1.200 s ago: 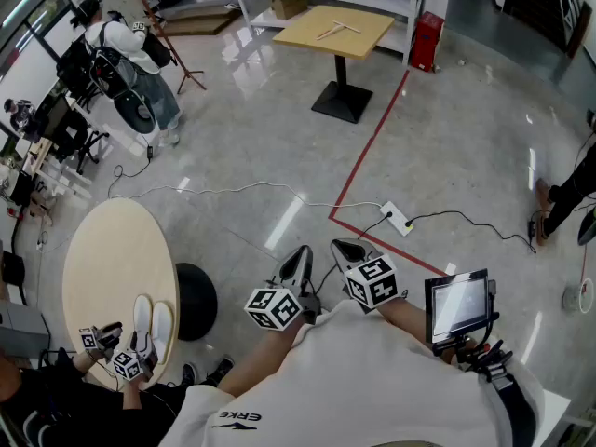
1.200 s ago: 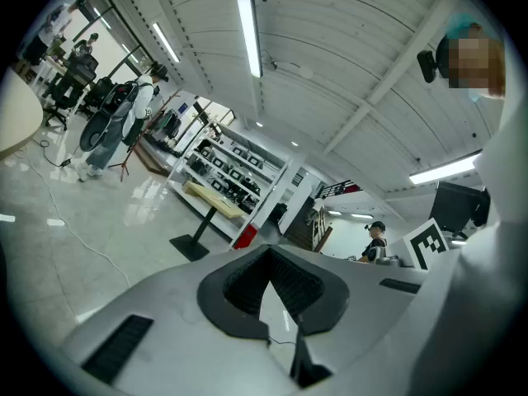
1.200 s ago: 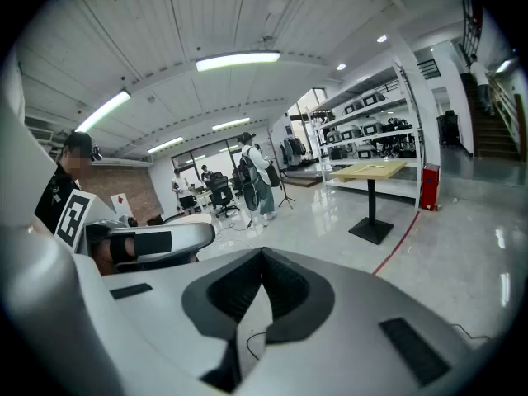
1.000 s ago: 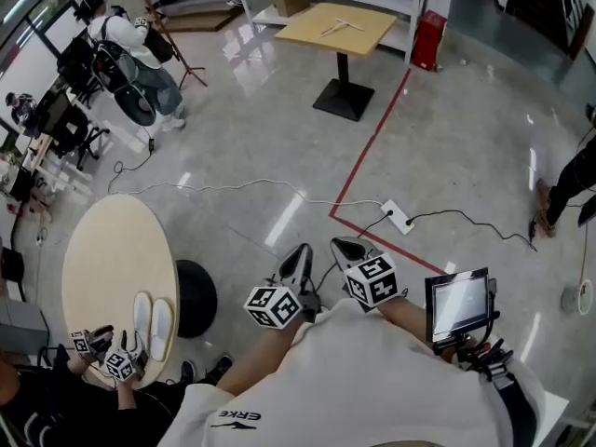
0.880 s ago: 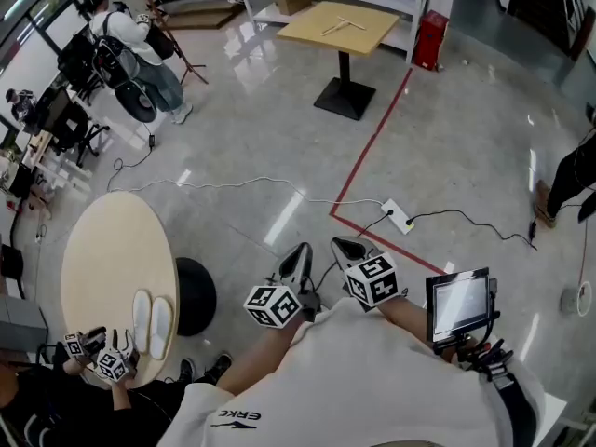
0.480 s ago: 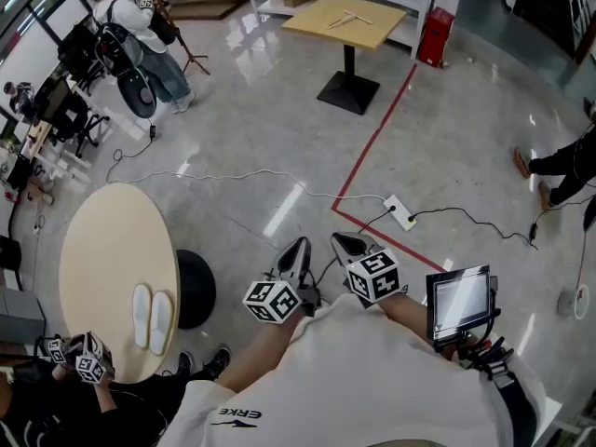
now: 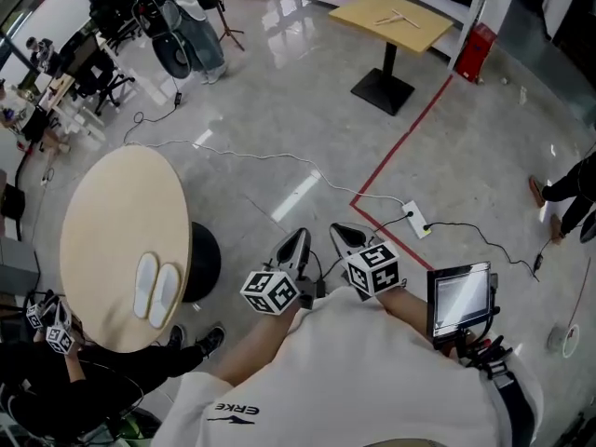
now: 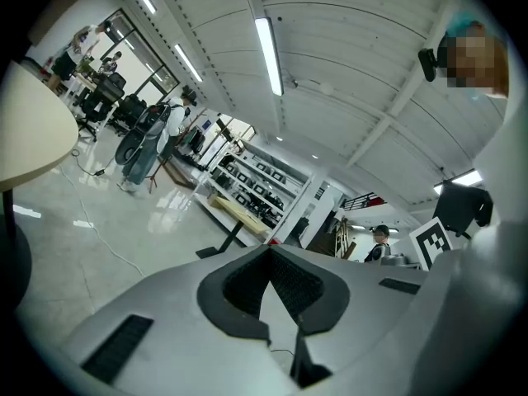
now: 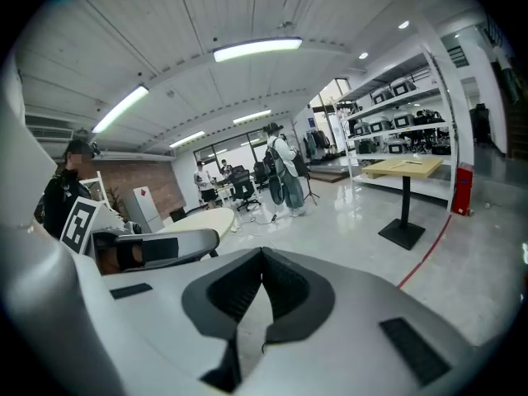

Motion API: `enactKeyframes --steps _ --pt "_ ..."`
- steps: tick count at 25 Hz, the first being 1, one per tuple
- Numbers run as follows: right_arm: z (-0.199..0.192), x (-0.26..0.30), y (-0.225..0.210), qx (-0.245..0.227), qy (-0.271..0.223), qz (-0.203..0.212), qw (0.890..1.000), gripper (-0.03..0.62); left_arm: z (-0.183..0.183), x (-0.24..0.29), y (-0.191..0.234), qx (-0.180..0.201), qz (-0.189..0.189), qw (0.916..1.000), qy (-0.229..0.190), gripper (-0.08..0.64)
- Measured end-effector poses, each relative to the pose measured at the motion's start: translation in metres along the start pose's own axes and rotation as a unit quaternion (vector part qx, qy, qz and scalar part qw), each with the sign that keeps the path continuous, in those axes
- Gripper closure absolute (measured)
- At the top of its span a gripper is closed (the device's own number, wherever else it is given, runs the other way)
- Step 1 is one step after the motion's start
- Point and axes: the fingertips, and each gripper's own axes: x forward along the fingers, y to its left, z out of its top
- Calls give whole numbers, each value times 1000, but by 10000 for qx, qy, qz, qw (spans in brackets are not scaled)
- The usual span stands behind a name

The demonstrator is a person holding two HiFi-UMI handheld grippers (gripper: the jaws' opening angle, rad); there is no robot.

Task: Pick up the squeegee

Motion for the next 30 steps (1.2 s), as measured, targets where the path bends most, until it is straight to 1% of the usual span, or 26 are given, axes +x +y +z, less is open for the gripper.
enactKeyframes --steps 4,9,13,18,23,27,30 --pt "7 22 19 -50 29 137 9999 588 13 -12 17 50 136 9999 -75 555" --pt "12 48 35 -106 -11 158 9998 588 29 -19 46 140 257 9995 -99 555" --pt "16 51 43 -209 -82 171 9996 588 34 -28 56 218 447 9987 -118 555" --pt "21 70 41 -261 -166 279 9991 588 33 -26 76 378 705 9967 -103 556" --pt "32 80 55 -237 -89 429 9988 588 49 -36 82 504 839 9952 -97 556" --pt "45 103 45 -201 -66 588 9980 588 59 -17 100 520 993 9937 49 557" --pt "51 115 35 -222 -81 687 9974 588 63 0 106 563 968 9937 64 557"
